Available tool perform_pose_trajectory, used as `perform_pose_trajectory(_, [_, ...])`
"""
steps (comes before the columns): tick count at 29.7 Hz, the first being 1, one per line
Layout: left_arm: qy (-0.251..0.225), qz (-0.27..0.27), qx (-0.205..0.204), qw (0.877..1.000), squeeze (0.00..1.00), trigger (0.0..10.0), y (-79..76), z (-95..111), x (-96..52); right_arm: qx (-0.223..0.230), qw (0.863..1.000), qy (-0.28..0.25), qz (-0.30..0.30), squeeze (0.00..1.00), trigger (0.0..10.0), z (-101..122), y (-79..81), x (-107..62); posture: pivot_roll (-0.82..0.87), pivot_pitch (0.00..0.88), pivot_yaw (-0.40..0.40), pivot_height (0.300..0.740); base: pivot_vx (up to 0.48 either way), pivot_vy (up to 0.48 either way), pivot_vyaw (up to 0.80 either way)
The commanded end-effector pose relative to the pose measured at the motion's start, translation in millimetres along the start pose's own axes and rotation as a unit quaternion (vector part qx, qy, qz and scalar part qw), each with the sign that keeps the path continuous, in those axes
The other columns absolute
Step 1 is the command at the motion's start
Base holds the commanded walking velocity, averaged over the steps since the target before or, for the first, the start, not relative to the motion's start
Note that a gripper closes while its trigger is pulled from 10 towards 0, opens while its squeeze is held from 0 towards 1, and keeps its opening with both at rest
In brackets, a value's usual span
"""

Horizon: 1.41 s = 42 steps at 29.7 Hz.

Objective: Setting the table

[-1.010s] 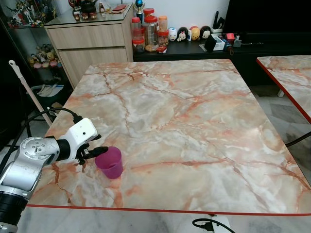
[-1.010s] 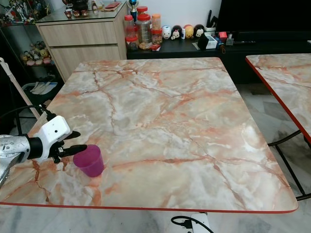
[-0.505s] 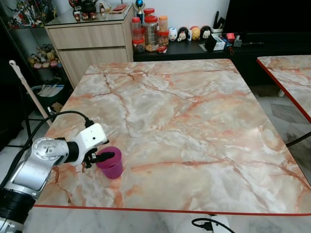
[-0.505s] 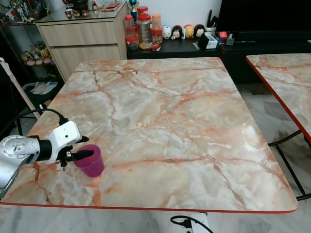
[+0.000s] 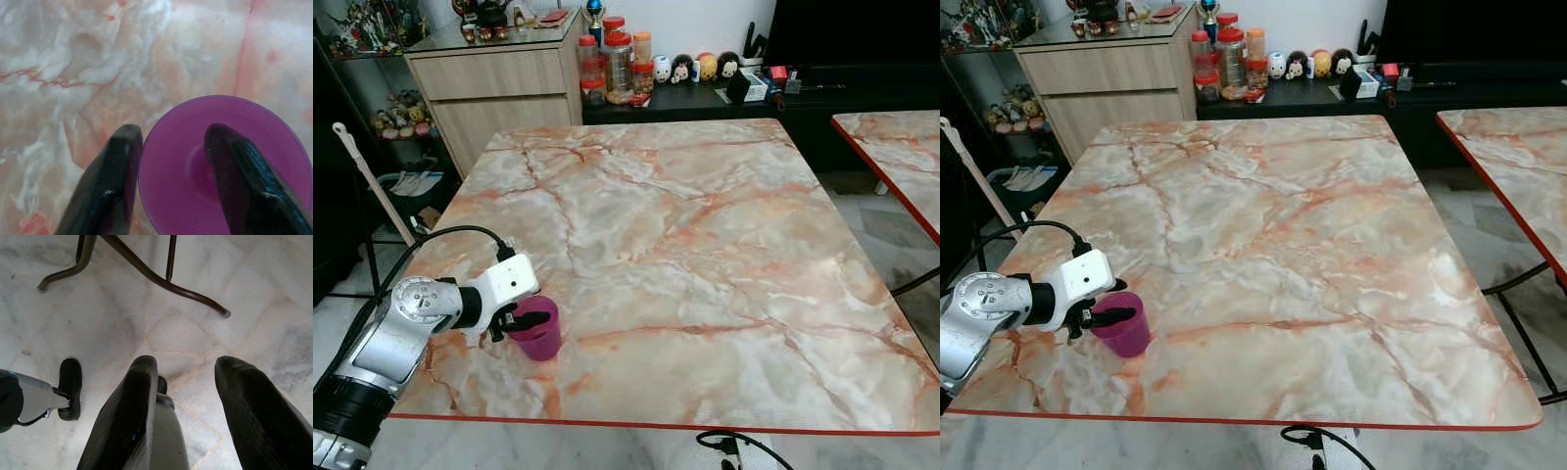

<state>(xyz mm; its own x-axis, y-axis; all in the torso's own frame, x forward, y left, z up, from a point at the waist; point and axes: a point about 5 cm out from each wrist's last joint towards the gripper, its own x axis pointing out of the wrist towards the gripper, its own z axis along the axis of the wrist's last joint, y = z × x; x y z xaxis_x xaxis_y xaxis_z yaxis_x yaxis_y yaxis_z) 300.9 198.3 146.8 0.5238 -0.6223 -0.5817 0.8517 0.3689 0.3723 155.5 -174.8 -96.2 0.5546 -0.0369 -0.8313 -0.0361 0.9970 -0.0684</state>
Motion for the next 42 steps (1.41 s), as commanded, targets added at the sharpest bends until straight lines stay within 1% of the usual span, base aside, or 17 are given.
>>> perform_pose_trajectory(1, [0.014, -0.009, 0.007, 1.0, 0.0, 0.0, -0.2, -2, 0.9, -0.003, 1.0, -0.012, 0.002, 0.0, 10.0, 5, 2.4, 0.7, 0.06, 0.0, 0.053, 0.74, 0.0, 0.0, 0.0])
perform_pose_trajectory(15, [0.015, -0.015, 0.008, 1.0, 0.0, 0.0, -0.5, -2, 1.7, -0.002, 1.0, -0.019, 0.003, 0.0, 10.0, 8, 5.4, 1.2, 0.05, 0.0, 0.055, 0.74, 0.0, 0.0, 0.0])
perform_pose_trajectory(25, [0.024, -0.037, 0.013, 0.999, 0.0, 0.0, -4.1, -4, 0.4, -0.002, 1.0, -0.025, 0.006, 0.0, 10.0, 11, 8.2, 1.7, 0.06, 0.0, 0.058, 0.74, 0.0, 0.0, 0.0])
perform_pose_trajectory(31, [0.024, -0.031, 0.012, 0.999, 0.0, 0.0, -3.1, -4, 0.2, -0.002, 1.0, -0.028, 0.006, 0.0, 10.0, 12, 8.9, 1.9, 0.06, 0.0, 0.058, 0.74, 0.0, 0.0, 0.0])
perform_pose_trajectory(32, [0.023, -0.028, 0.012, 0.999, 0.0, 3.5, -2.5, -4, 0.1, -0.002, 1.0, -0.028, 0.006, 0.0, 10.0, 13, 9.0, 1.9, 0.06, 0.0, 0.058, 0.74, 0.0, 0.0, 0.0])
perform_pose_trajectory(33, [0.019, -0.022, 0.01, 1.0, 0.0, 8.7, -0.8, -3, -0.6, -0.002, 1.0, -0.029, 0.006, 0.0, 10.0, 13, 8.6, 1.9, 0.06, 0.0, 0.055, 0.74, 0.0, 0.0, 0.0])
perform_pose_trajectory(34, [0.016, -0.021, 0.008, 1.0, 0.0, 10.0, -0.1, -2, -1.4, -0.003, 1.0, -0.029, 0.006, 0.0, 10.0, 13, 8.5, 1.9, 0.06, 0.0, 0.055, 0.74, 0.0, 0.0, 0.0])
perform_pose_trajectory(39, [0.015, -0.021, 0.008, 1.0, 0.0, 10.0, 1.1, -2, -4.1, -0.004, 1.0, -0.03, 0.006, 0.0, 10.0, 14, 8.3, 2.0, 0.06, 0.0, 0.052, 0.74, 0.0, 0.0, 0.0])
perform_pose_trajectory(42, [0.003, -0.025, 0.006, 1.0, 0.0, 10.0, 0.7, 2, -4.6, -0.005, 0.999, -0.032, 0.007, 0.0, 10.0, 15, 8.8, 2.2, 0.06, 0.0, 0.054, 0.74, 0.0, 0.0, 0.0])
